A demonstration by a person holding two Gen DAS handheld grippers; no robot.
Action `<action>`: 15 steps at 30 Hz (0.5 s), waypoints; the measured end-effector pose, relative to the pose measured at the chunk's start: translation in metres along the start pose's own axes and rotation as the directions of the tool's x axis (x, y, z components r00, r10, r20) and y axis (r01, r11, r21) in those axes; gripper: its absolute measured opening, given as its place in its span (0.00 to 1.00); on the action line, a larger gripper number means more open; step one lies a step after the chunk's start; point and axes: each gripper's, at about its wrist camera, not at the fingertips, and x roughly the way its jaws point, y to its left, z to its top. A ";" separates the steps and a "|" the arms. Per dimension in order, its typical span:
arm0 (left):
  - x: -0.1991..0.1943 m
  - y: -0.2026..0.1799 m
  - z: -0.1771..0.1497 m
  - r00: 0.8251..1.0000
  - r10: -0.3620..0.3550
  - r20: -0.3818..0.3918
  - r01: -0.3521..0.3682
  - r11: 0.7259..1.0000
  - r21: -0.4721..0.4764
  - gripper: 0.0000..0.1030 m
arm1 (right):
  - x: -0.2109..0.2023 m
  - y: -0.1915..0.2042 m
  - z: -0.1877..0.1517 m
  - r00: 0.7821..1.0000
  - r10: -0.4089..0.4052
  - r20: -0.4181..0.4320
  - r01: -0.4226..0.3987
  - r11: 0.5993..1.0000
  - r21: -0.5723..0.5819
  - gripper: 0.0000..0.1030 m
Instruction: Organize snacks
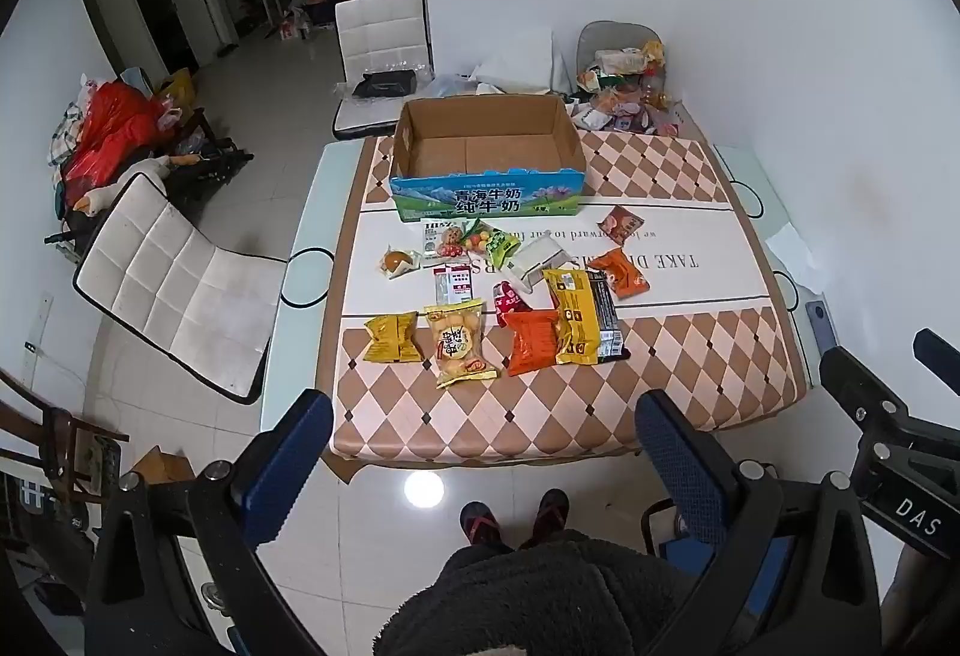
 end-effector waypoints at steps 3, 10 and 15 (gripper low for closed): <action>0.000 0.001 0.001 1.000 0.000 -0.002 0.000 1.000 0.000 1.00 | 0.000 0.000 0.000 1.000 0.004 0.011 -0.004 1.000 0.003 1.00; 0.000 0.000 0.000 1.000 0.004 0.005 -0.004 1.000 -0.001 1.00 | 0.002 0.001 0.002 1.000 -0.002 0.006 0.002 1.000 -0.003 1.00; 0.000 0.000 0.000 1.000 0.000 0.009 0.000 1.000 0.000 1.00 | 0.002 -0.003 0.001 1.000 -0.001 0.010 0.001 1.000 -0.005 1.00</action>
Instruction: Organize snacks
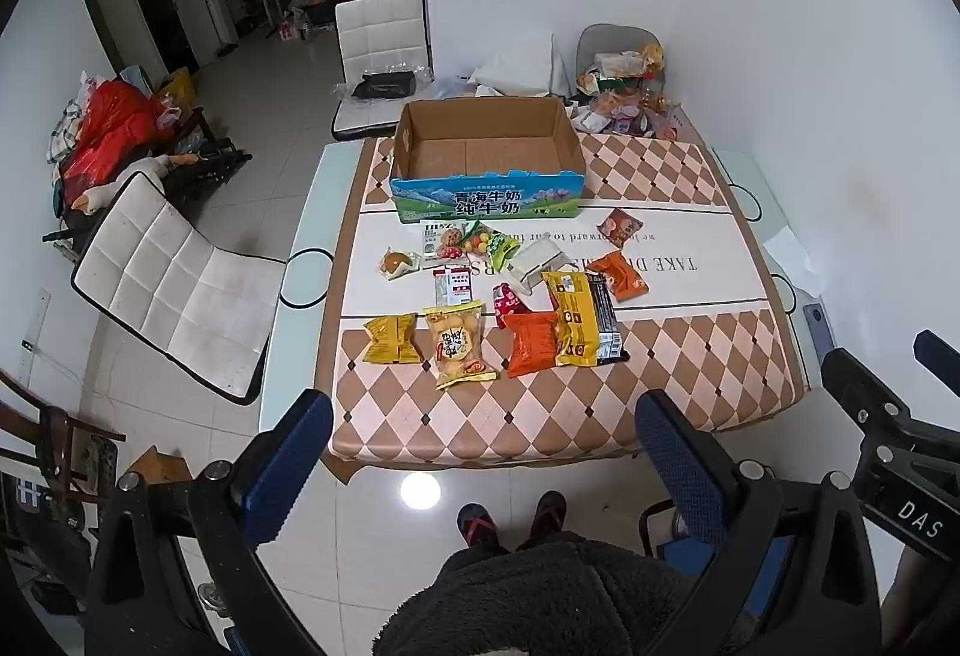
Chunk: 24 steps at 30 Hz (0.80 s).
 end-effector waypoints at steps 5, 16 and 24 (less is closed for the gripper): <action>0.000 -0.001 0.000 1.000 -0.002 0.001 0.002 1.000 0.003 1.00 | -0.004 0.004 0.000 1.000 0.000 -0.005 0.000 1.000 0.003 1.00; 0.000 -0.003 0.013 1.000 -0.002 0.008 0.002 1.000 0.009 1.00 | -0.006 0.004 -0.001 1.000 0.008 0.003 -0.008 1.000 0.021 1.00; 0.000 -0.002 0.014 1.000 -0.003 0.012 0.003 1.000 0.013 1.00 | -0.006 0.004 -0.001 1.000 0.014 0.003 -0.014 1.000 0.027 1.00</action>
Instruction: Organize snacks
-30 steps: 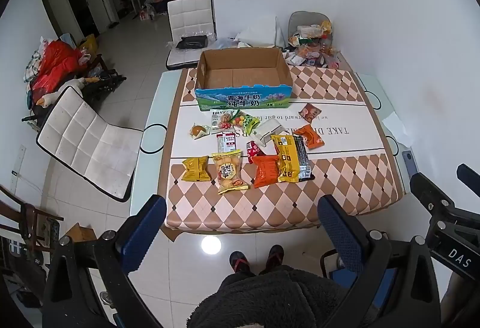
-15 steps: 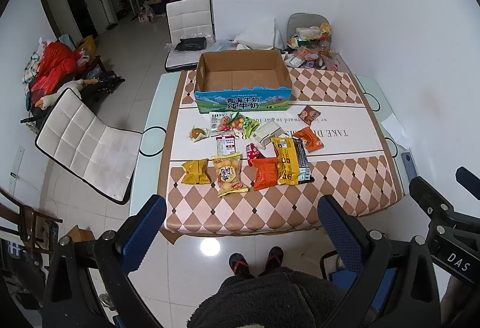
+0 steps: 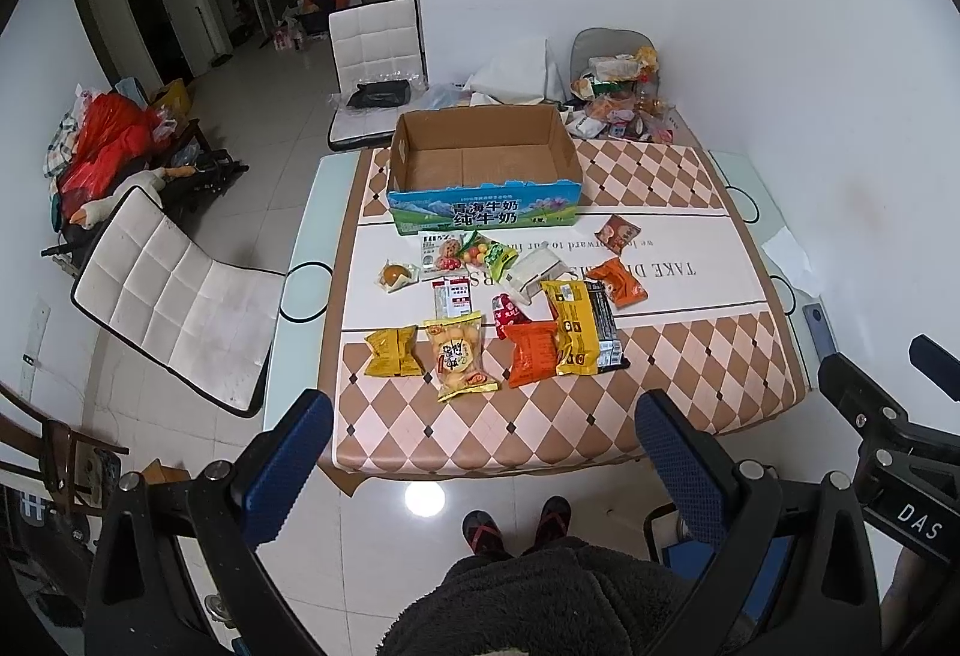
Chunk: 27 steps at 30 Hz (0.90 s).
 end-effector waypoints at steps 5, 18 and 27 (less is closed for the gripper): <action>-0.001 0.000 0.000 1.000 0.001 0.000 -0.001 1.000 0.002 1.00 | 0.000 0.001 -0.001 1.000 0.005 0.003 -0.005 1.000 0.006 1.00; 0.000 -0.001 -0.001 1.000 -0.002 0.001 0.002 1.000 0.001 1.00 | -0.003 -0.002 -0.002 1.000 0.017 0.004 -0.017 1.000 0.008 1.00; -0.001 -0.003 -0.001 1.000 -0.003 0.004 0.003 1.000 0.001 1.00 | -0.003 -0.001 -0.001 1.000 0.017 0.002 -0.017 1.000 0.012 1.00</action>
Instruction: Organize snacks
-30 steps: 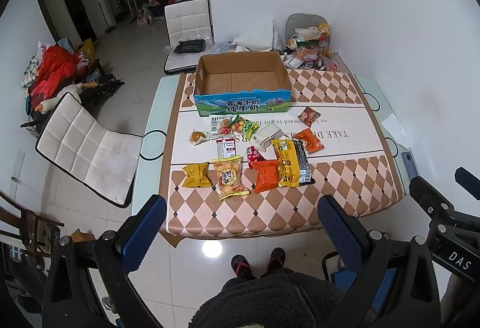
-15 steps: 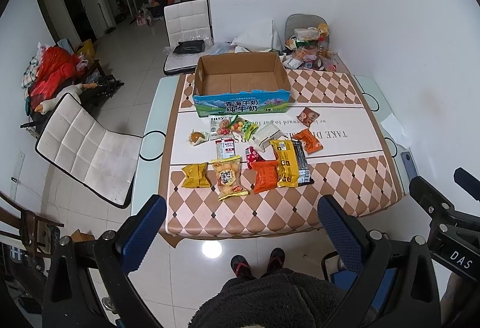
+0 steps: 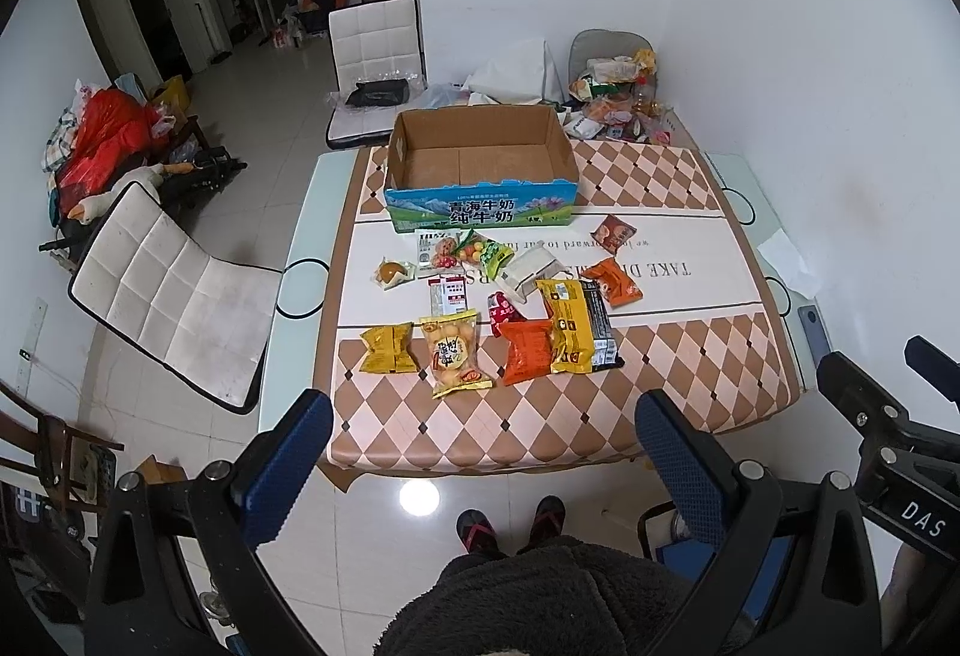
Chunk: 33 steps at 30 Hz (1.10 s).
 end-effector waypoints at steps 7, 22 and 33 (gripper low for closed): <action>0.000 -0.002 0.000 1.000 -0.002 0.003 0.002 1.000 0.000 1.00 | 0.001 -0.001 0.001 1.000 0.000 0.000 0.000 1.000 -0.002 1.00; -0.002 -0.008 0.001 1.000 -0.003 0.005 0.003 1.000 -0.002 1.00 | -0.002 0.003 0.000 1.000 0.003 0.004 -0.003 1.000 -0.001 1.00; 0.031 -0.007 0.016 1.000 -0.001 -0.009 0.001 1.000 -0.015 1.00 | 0.026 0.008 0.007 0.999 0.029 -0.028 -0.028 0.998 0.051 1.00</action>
